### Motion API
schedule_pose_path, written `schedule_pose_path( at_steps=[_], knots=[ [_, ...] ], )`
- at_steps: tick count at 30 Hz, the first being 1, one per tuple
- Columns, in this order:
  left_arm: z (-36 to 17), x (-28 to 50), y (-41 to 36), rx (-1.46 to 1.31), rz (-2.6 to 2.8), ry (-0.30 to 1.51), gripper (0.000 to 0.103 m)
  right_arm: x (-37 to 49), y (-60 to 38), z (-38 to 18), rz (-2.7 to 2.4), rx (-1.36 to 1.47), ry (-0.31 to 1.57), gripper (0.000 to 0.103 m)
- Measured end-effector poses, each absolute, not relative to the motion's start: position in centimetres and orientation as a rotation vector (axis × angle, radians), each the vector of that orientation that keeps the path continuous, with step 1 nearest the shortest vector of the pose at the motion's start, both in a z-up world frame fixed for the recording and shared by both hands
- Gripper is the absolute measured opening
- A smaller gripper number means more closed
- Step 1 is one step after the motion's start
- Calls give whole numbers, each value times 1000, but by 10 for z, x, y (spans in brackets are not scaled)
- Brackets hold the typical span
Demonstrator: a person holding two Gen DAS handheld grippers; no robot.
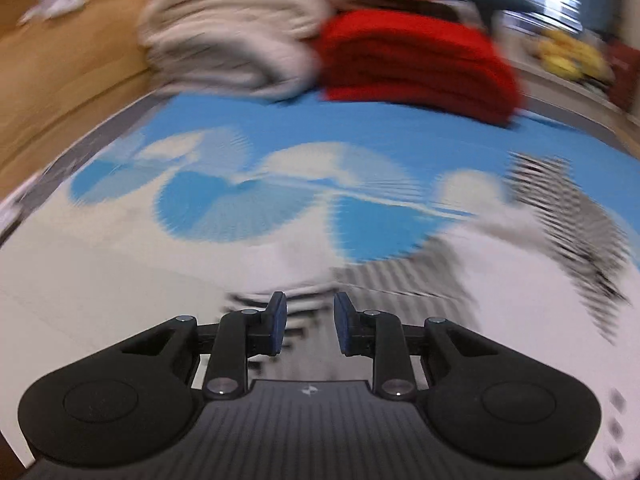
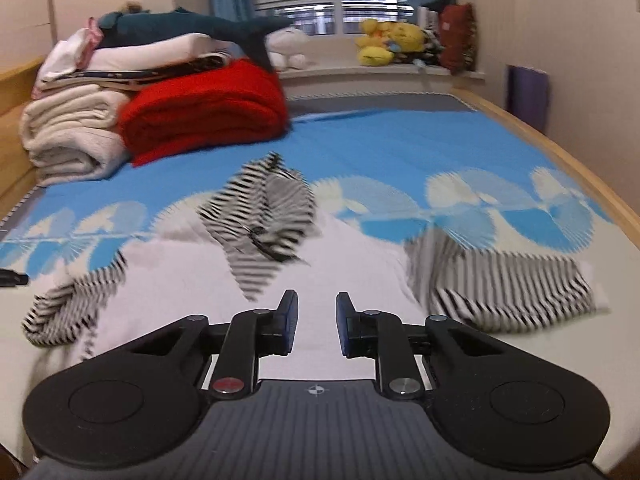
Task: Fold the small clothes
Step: 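Grasp the white-cuffed striped sleeve end with the left tool, then fold the held sleeve across the white vest front with the left tool, release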
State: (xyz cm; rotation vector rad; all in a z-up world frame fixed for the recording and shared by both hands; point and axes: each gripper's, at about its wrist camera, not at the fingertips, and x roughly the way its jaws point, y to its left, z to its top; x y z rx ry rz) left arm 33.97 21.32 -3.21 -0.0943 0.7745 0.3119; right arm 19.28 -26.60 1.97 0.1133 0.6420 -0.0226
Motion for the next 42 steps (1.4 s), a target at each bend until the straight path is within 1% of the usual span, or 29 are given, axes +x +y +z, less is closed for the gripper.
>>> schedule_pose_path(
  at_steps=[2,3,4,5,6,7,8,10,14,15,16,17,18,19,20,21,24,27,32,35,36,37,38,40,42],
  knots=[
    [-57,349,241,-168,364,818,30,215,-258,28,26,92,640,23],
    [-68,355,253,-197,385,868,30,227,-252,30,57,68,642,24],
    [-73,360,262,-227,404,881,34,239,-246,30,87,36,641,25],
    [-75,365,272,-248,415,873,40,250,-241,28,111,1,634,26],
    [-76,369,279,-261,430,865,56,260,-235,25,135,-39,628,26],
    [-78,372,285,-278,441,855,67,268,-232,22,152,-74,623,26],
    [-81,376,290,-293,441,850,69,276,-228,17,162,-108,620,26],
    [-88,385,294,-298,416,864,70,290,-227,3,165,-116,641,26],
    [-101,399,295,-266,379,889,70,313,-237,-17,139,4,739,26],
    [-105,401,296,-263,382,895,69,317,-238,-19,138,14,742,26],
    [-107,403,297,-275,382,907,63,319,-239,-21,135,12,743,26],
    [-112,405,299,-290,380,917,54,322,-240,-23,134,9,741,26],
    [-114,407,300,-310,373,928,30,322,-242,-24,136,11,744,26],
    [-113,408,300,-320,363,940,17,321,-245,-26,137,19,751,26],
    [-110,409,297,-308,370,948,14,322,-249,-28,133,31,762,26],
    [-105,410,294,-288,381,951,7,323,-253,-28,126,54,775,26],
    [-79,409,277,-272,394,917,6,325,-262,-28,107,90,793,26],
    [-38,406,236,-242,357,843,5,325,-269,-26,73,104,802,26],
    [28,381,119,-305,88,730,5,319,-285,-23,31,143,798,26],
    [51,359,36,-360,-162,705,6,316,-296,-22,-2,166,792,26],
    [53,354,10,-372,-257,720,8,316,-299,-22,-11,178,792,26],
    [52,351,-10,-380,-342,750,14,316,-304,-23,-24,195,793,26],
    [50,349,-27,-386,-424,794,15,316,-308,-23,-36,211,795,26],
    [49,349,-38,-399,-463,857,20,317,-319,-25,-63,255,801,26],
    [56,353,-30,-383,-408,879,26,319,-328,-28,-89,298,814,26]
  ],
)
